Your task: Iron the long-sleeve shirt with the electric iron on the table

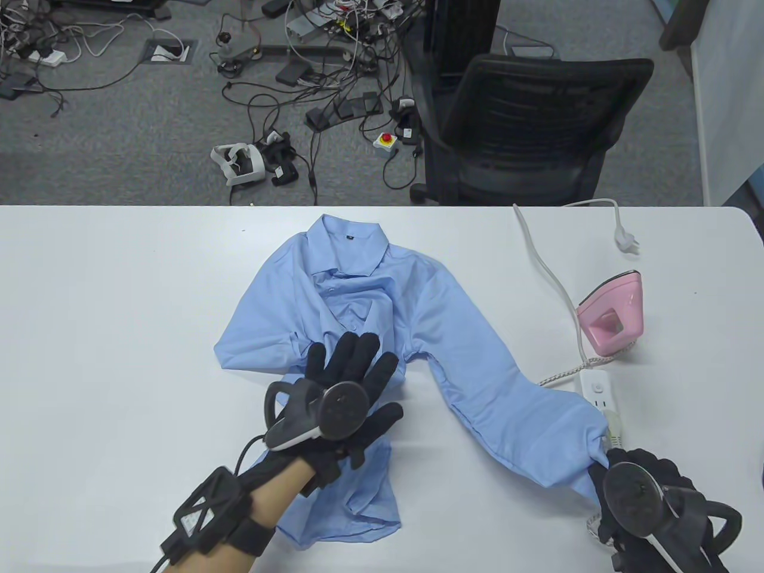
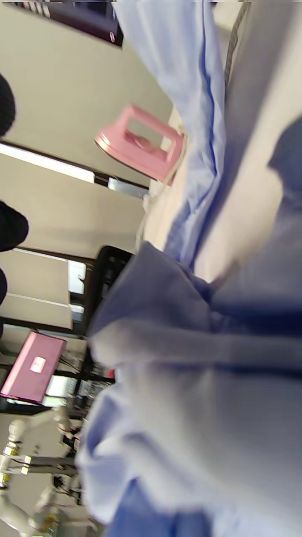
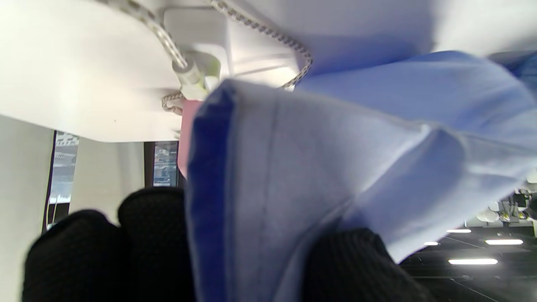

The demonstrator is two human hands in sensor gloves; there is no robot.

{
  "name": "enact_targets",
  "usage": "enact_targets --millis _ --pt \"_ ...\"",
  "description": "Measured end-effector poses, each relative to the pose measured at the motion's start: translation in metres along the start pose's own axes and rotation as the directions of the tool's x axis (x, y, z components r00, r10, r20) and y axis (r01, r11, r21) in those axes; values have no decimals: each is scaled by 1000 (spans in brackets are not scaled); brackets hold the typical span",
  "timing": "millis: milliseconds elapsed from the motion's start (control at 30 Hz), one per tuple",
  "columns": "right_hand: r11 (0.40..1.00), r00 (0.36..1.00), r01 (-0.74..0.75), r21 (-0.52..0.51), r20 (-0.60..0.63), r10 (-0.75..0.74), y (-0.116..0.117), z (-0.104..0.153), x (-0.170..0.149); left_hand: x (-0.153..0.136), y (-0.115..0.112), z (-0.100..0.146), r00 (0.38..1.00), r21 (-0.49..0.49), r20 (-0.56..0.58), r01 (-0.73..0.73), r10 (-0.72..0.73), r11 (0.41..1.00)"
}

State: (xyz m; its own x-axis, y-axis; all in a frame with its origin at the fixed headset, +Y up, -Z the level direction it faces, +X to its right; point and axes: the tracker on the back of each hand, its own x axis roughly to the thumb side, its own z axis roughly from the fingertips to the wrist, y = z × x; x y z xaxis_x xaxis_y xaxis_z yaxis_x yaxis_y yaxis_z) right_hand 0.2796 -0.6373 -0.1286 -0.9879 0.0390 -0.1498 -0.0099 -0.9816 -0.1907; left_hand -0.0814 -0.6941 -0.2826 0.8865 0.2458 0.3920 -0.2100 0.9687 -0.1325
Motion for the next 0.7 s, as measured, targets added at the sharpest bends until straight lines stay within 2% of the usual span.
enact_targets --millis 167,233,300,367,467,500,567,700 --pt "999 998 48 23 27 -48 -8 15 -13 10 -14 -60 989 -37 -80 -125 122 991" --pt "997 997 72 31 31 -73 -10 16 -17 10 -23 -78 982 -91 -133 -149 136 985" --pt "995 996 74 67 40 -77 -8 16 -22 4 -43 -94 974 -232 -222 -98 46 968" --pt "993 995 85 86 39 -89 -4 13 -25 -6 -61 -101 963 -324 -269 -60 -31 944" --pt "993 996 83 86 29 -86 2 7 -28 -27 -85 -100 946 -443 -311 -57 -93 895" --pt "993 996 86 86 24 -88 3 3 -28 -33 -87 -97 948 -453 -309 -73 -80 889" --pt "991 995 98 91 26 -100 5 -3 -25 -42 -84 -88 950 -402 -301 -44 -86 915" --pt "990 993 84 114 74 -92 10 -14 -7 -74 -76 -61 932 -428 -332 -15 -142 904"
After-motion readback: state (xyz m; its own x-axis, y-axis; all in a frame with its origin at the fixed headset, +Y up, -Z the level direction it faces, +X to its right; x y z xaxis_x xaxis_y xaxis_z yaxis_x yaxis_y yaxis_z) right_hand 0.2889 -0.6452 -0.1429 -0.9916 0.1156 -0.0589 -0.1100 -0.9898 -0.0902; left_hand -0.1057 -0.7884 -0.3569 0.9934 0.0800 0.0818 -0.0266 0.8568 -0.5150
